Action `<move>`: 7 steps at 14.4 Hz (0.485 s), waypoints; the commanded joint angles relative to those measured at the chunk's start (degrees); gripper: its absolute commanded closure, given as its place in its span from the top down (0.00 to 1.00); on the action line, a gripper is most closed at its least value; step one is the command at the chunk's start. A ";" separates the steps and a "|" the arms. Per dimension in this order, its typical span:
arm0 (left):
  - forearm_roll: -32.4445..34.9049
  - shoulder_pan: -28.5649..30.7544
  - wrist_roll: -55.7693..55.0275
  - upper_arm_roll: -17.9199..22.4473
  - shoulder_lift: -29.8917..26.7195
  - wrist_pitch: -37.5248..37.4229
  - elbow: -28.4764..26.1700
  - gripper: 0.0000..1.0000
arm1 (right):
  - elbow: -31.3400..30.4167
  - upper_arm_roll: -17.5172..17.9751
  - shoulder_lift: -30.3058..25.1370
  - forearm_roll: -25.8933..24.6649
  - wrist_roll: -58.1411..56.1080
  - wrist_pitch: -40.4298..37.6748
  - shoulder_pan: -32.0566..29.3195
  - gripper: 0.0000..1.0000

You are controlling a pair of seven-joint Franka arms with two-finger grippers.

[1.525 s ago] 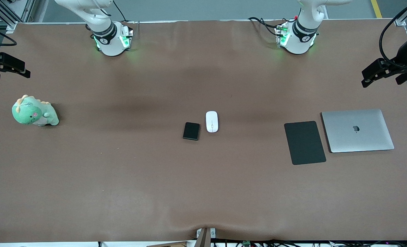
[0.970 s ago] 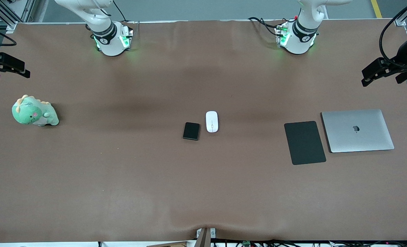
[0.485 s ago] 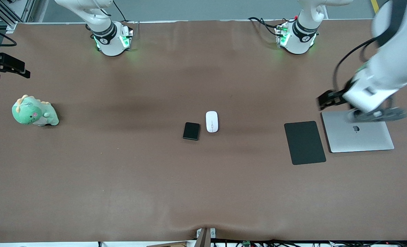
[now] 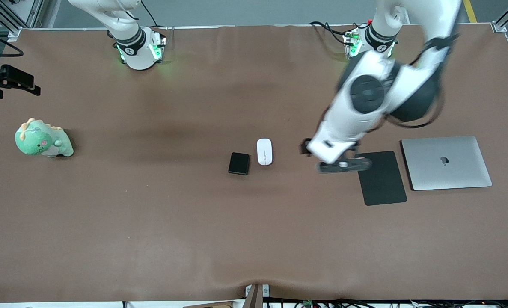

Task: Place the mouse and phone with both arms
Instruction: 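Reach the left gripper down over the white mouse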

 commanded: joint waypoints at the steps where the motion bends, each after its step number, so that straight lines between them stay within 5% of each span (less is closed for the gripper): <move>1: 0.33 -4.07 -6.73 0.39 5.27 5.85 0.70 1.00 | -1.12 0.27 -1.42 -0.47 -0.30 -1.97 0.50 1.00; 7: 0.77 -10.40 -15.62 0.39 14.95 15.10 0.61 1.00 | -0.77 0.09 -1.25 -0.39 -0.30 -2.33 0.15 1.00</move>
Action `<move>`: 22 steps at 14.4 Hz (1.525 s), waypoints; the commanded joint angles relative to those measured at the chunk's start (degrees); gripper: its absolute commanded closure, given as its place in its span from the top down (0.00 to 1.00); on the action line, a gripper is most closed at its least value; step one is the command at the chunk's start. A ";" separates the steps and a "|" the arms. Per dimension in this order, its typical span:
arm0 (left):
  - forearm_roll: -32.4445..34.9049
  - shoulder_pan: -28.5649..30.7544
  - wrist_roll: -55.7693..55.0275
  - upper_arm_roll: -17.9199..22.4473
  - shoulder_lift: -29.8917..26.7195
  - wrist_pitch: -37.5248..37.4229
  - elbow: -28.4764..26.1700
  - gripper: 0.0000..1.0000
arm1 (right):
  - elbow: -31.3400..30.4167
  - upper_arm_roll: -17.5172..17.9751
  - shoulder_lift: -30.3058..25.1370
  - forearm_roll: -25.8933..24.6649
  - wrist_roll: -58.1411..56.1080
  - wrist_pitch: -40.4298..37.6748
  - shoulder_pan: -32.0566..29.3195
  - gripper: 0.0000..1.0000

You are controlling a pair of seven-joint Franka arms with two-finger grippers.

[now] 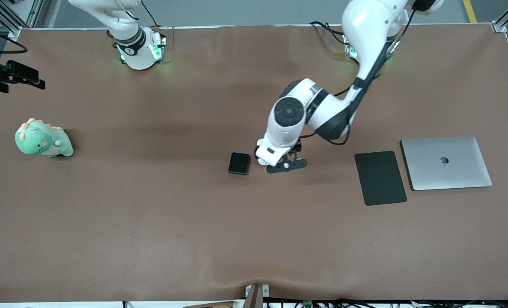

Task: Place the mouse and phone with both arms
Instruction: 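Grasp the white mouse with the left gripper and carry it to the mouse pad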

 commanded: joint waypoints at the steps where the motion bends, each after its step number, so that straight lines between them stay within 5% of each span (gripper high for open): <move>1: 0.68 -2.12 -2.79 0.38 3.51 2.29 0.88 1.00 | -0.50 0.14 -1.24 -0.30 -0.30 0.42 -0.19 1.00; 10: 0.86 -3.80 -4.73 0.38 7.56 6.60 -1.57 1.00 | 2.22 -0.12 -0.02 -1.18 -1.18 1.30 -1.76 1.00; 14: 0.77 -4.24 -4.73 0.29 8.26 7.13 -1.75 0.90 | 2.31 0.05 0.95 -0.39 -0.92 1.30 -1.34 1.00; 16: 0.77 -4.15 -4.81 0.29 8.27 7.13 -2.02 0.76 | 2.22 0.23 2.09 -0.39 -1.00 0.34 -0.81 1.00; 19: 0.77 -4.06 -3.94 0.38 7.83 6.87 -2.37 0.12 | 1.96 -0.03 2.27 -0.47 -1.09 -0.81 -1.94 1.00; 20: 0.77 -3.63 -3.50 0.38 7.65 6.61 -2.37 0.00 | 1.79 -0.03 2.36 -0.48 -1.18 -0.81 -2.91 1.00; 22: 0.86 -3.01 -3.15 0.99 5.99 5.38 -2.37 0.00 | 1.70 -0.03 3.23 -0.48 -1.18 -0.81 -4.58 1.00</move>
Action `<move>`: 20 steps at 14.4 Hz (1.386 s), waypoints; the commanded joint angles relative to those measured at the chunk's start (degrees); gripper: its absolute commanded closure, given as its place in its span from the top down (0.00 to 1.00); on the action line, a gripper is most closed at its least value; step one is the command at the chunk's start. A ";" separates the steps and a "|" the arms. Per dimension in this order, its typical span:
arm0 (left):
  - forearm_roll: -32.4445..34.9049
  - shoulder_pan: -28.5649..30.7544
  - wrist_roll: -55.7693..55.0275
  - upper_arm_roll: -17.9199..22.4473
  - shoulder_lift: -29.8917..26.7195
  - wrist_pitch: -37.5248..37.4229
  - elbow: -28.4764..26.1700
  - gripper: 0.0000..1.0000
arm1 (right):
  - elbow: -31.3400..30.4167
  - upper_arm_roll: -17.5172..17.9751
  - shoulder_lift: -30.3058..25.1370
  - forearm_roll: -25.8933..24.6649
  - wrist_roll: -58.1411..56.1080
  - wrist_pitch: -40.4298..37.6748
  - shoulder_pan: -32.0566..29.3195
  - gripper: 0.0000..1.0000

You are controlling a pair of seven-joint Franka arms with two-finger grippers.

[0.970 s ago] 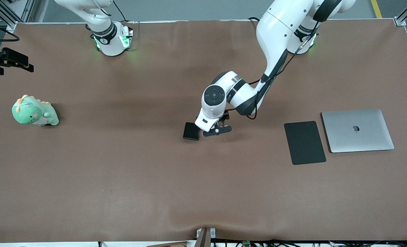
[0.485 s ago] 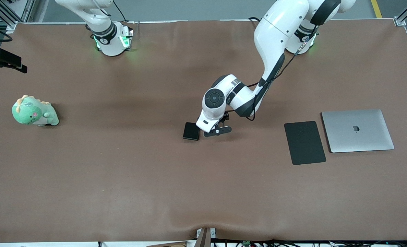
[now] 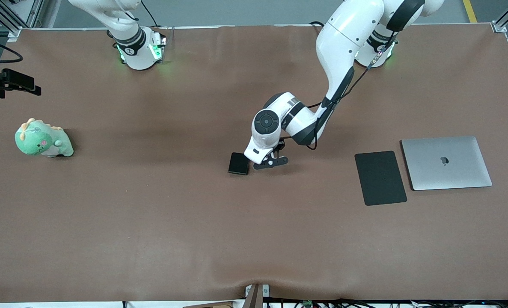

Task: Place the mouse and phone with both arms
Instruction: 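Grasp the white mouse with the left gripper and carry it to the mouse pad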

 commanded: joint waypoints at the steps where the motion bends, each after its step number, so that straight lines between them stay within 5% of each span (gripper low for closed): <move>1: 1.64 0.90 0.43 1.69 -3.37 -1.84 -0.68 0.00 | 0.65 0.39 2.00 -0.19 -0.76 -0.73 -2.05 1.00; 11: 4.98 25.40 23.08 2.49 -13.05 -10.82 -3.14 0.00 | 0.92 0.74 7.72 4.55 0.12 4.96 8.66 1.00; 20: 7.89 36.32 33.73 2.31 -11.12 2.10 -13.59 0.00 | 0.74 0.74 12.38 6.23 18.28 13.85 20.70 1.00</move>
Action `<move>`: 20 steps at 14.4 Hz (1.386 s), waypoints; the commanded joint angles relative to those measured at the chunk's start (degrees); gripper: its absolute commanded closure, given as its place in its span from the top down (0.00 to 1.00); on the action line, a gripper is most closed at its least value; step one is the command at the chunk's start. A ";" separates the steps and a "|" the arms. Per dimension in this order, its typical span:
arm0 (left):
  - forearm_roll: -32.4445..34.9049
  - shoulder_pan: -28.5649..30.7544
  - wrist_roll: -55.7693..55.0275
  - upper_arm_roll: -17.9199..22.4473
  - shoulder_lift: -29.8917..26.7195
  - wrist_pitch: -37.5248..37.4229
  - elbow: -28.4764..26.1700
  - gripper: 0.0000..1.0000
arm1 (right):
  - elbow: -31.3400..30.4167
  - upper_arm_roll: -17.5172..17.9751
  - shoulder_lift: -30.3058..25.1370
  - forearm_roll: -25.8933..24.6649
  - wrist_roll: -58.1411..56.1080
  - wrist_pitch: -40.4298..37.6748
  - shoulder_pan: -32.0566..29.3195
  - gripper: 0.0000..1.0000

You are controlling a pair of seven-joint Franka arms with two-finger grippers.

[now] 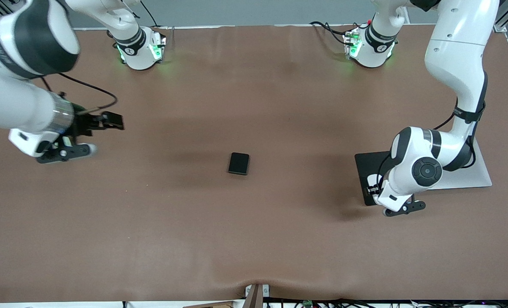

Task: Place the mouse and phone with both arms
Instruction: 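Lower the mouse onto the pad while the right gripper reaches the phone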

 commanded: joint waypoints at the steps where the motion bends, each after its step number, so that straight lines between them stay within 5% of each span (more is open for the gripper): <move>1: 1.25 2.37 3.06 -0.72 -1.25 2.05 -3.51 0.00 | 0.76 -0.44 2.15 0.80 7.97 2.45 4.33 1.00; 6: 1.25 2.54 4.55 -0.63 -1.78 3.10 -6.42 0.01 | 0.67 -0.44 6.63 2.90 14.75 9.39 10.13 1.00; 8: 1.25 2.98 4.65 -0.72 -1.34 3.45 -6.51 0.11 | 0.58 -0.44 8.30 3.44 16.69 11.77 11.72 1.00; 10: 1.17 2.99 4.65 -0.72 -1.34 3.37 -6.51 0.50 | 0.58 -0.44 9.88 3.70 16.78 13.70 13.29 1.00; 11: 1.17 2.99 4.73 -0.72 -1.60 3.19 -6.51 0.99 | 0.58 -0.44 10.67 3.70 16.78 14.67 14.09 1.00; 16: 0.82 2.99 4.03 -0.90 -8.97 1.27 -3.88 1.00 | 0.50 -0.44 15.24 4.05 18.87 19.68 17.16 1.00; 20: 0.29 3.60 4.56 -0.90 -14.51 -11.98 6.48 1.00 | 0.50 -0.44 20.07 4.49 21.27 25.74 19.98 1.00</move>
